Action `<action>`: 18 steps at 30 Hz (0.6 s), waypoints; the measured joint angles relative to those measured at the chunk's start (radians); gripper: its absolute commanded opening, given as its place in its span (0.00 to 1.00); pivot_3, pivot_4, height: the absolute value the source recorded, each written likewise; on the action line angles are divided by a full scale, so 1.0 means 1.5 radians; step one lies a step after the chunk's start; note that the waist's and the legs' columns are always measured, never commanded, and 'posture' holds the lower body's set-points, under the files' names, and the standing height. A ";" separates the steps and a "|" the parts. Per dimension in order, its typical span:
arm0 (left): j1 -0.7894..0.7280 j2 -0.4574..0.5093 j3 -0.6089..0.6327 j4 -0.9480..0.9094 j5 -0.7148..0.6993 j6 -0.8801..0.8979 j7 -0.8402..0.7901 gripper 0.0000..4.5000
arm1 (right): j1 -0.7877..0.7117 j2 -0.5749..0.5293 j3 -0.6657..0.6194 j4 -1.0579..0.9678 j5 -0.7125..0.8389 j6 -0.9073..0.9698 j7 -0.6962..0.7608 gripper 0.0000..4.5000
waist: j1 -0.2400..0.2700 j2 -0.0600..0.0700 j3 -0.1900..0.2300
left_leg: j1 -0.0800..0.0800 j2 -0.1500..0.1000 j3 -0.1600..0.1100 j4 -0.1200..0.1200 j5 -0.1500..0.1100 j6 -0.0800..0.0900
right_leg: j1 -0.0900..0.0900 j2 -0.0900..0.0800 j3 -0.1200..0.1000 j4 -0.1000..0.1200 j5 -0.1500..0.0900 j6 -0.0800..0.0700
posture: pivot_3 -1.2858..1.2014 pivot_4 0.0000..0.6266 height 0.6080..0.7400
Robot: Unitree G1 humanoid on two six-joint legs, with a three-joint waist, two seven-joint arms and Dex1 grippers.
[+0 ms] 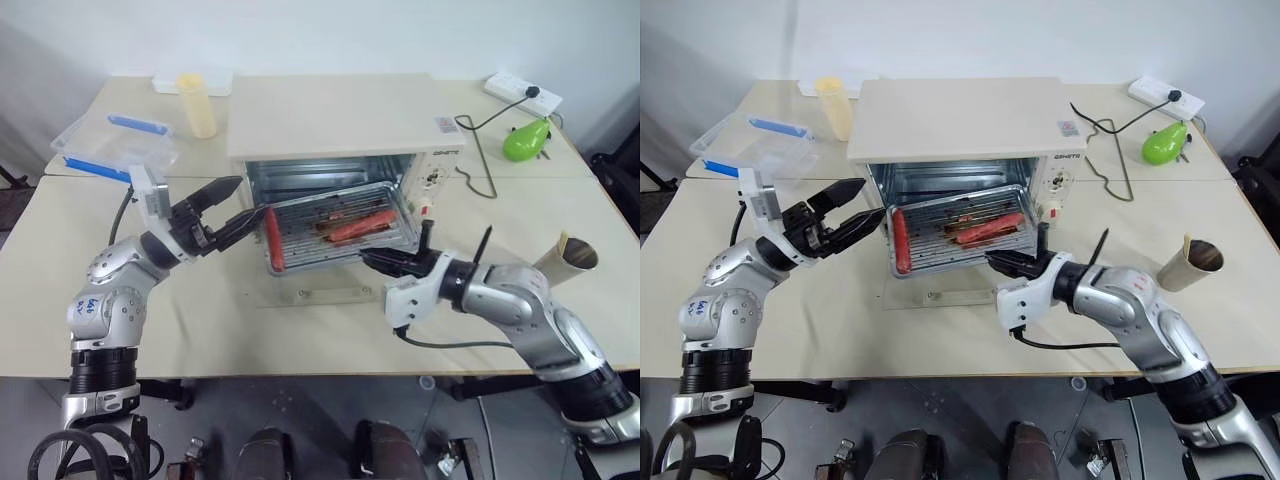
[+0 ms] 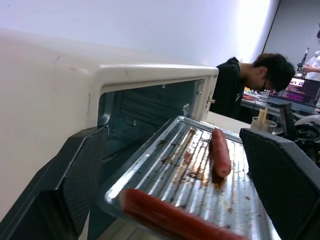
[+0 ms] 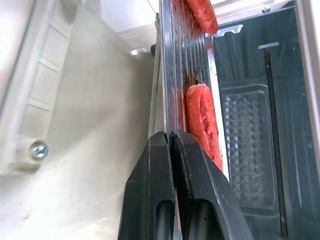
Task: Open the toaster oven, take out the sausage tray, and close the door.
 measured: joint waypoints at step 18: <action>0.128 0.145 0.137 -0.095 -0.291 0.456 0.150 1.00 | 0.067 -0.002 -0.022 -0.079 0.008 0.030 0.005 0.01 | -0.003 0.000 0.000 | 0.002 0.003 -0.004 -0.001 0.000 0.000 | 0.001 0.000 0.001 0.000 0.000 0.000 | 0.52 0.24 1.00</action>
